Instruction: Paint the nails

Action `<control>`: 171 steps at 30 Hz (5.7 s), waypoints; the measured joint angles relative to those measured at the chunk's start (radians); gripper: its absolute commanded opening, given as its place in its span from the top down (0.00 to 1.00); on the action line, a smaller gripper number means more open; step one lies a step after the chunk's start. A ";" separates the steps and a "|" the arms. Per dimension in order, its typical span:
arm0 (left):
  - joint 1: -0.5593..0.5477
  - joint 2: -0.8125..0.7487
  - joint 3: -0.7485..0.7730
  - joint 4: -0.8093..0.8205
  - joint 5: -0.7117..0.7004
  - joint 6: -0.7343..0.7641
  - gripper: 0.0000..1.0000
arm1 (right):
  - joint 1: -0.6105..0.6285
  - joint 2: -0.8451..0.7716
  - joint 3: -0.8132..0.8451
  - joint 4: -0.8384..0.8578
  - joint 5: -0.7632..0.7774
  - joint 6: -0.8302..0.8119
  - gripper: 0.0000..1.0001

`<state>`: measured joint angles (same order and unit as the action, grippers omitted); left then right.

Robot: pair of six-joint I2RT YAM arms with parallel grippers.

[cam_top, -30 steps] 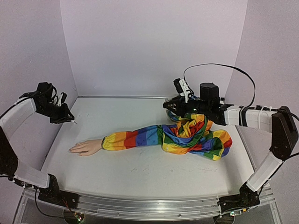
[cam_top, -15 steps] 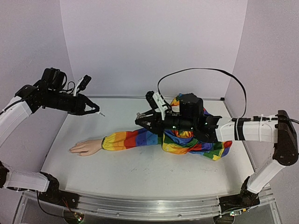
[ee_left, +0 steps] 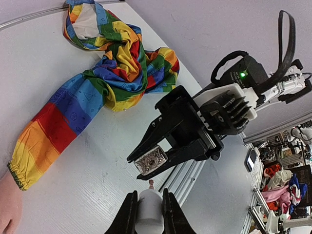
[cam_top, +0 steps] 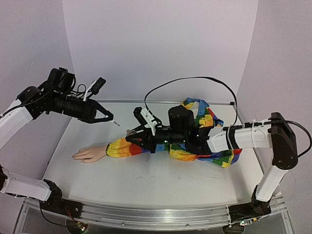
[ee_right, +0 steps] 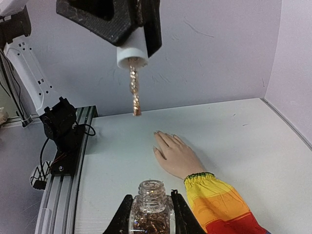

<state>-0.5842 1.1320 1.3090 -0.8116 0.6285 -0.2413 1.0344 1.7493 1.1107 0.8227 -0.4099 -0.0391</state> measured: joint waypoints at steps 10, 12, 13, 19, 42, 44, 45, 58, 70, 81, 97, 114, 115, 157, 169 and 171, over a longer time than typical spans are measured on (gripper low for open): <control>-0.006 0.038 0.000 0.000 -0.001 0.006 1.00 | 0.009 0.034 0.061 0.030 -0.021 -0.002 1.00; -0.006 0.038 0.000 0.000 -0.003 0.006 1.00 | 0.010 0.045 0.070 0.031 -0.023 -0.002 1.00; -0.006 0.038 0.001 0.000 -0.004 0.006 1.00 | 0.010 0.048 0.071 0.032 -0.024 -0.001 1.00; -0.006 0.034 0.013 -0.009 -0.019 0.007 1.00 | 0.010 0.060 0.071 0.031 -0.024 -0.001 1.00; -0.007 0.026 0.013 -0.010 -0.021 0.009 1.00 | 0.023 0.082 0.115 0.034 -0.018 0.002 1.00; -0.007 0.026 0.013 -0.010 -0.021 0.009 1.00 | 0.023 0.082 0.115 0.034 -0.015 0.002 1.00; -0.007 0.026 0.013 -0.010 -0.021 0.009 1.00 | 0.023 0.082 0.115 0.034 -0.014 0.002 1.00; -0.007 0.016 0.013 -0.019 -0.021 0.009 1.00 | 0.023 0.084 0.118 0.034 -0.001 0.008 1.00; -0.007 0.014 0.013 -0.020 -0.020 0.010 1.00 | 0.024 0.101 0.153 0.037 -0.017 0.010 1.00; -0.012 0.014 0.013 -0.023 -0.019 0.010 1.00 | 0.032 0.117 0.181 0.035 -0.024 0.009 1.00; -0.057 0.076 0.030 -0.062 -0.127 0.013 1.00 | 0.043 0.154 0.217 0.009 0.074 0.010 1.00; -0.154 0.340 0.158 -0.048 -0.416 -0.174 1.00 | 0.140 0.248 0.159 0.154 0.839 -0.140 1.00; -0.159 0.347 0.160 -0.045 -0.426 -0.181 1.00 | 0.140 0.249 0.159 0.154 0.849 -0.144 1.00; -0.259 0.233 0.110 0.111 0.206 0.362 0.40 | -0.145 0.084 0.012 0.570 -0.827 0.750 1.00; -0.248 -0.069 -0.057 0.117 -0.158 0.180 0.10 | -0.233 -0.111 -0.124 0.502 -0.422 0.451 1.00; -0.248 -0.105 -0.075 0.165 -0.225 0.085 0.07 | -0.218 -0.124 -0.122 0.399 -0.265 0.374 1.00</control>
<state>-0.8322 1.0267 1.2339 -0.6468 0.4034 -0.1562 0.8165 1.6249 0.9886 1.2217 -0.6746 0.3351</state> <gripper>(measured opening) 0.886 0.223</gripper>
